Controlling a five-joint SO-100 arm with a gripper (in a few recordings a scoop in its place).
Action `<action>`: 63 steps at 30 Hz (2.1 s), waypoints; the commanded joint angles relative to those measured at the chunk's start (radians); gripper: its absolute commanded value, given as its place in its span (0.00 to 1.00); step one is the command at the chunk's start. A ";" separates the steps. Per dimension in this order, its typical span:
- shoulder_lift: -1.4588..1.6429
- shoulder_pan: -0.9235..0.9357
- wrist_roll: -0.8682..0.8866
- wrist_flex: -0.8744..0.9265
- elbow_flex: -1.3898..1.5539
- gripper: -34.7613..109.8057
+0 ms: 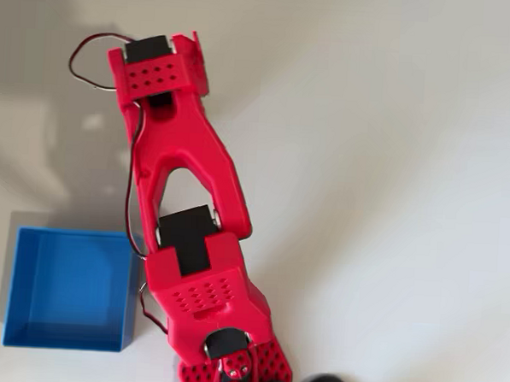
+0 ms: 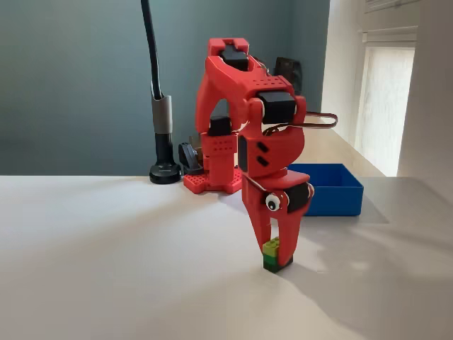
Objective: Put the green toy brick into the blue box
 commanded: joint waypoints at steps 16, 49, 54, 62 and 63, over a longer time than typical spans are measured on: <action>0.488 -0.173 0.091 0.086 0.138 0.24; 0.936 -0.838 0.376 0.235 0.580 0.24; 0.844 -0.842 0.393 0.192 0.572 0.24; 0.617 -0.841 0.428 0.193 0.462 0.24; 0.600 -0.841 0.428 0.193 0.453 0.24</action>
